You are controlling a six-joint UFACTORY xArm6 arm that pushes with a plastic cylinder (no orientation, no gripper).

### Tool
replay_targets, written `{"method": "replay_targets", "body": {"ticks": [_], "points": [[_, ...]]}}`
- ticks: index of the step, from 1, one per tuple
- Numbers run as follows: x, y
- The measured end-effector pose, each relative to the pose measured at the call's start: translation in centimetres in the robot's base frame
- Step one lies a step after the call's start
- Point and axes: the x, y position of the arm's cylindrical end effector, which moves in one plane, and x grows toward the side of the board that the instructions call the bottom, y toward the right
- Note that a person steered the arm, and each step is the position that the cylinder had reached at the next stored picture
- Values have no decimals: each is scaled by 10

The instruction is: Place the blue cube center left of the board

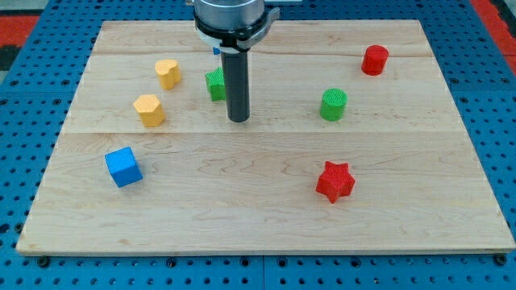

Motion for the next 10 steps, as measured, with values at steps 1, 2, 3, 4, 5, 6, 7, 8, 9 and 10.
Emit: {"method": "replay_targets", "body": {"ticks": [1,2,3,4,5,6,7,8,9,10], "points": [[-11,44],[62,-34],[73,-125],[109,-111],[93,-204],[66,-218],[126,-187],[133,-248],[107,-281],[45,-244]]}}
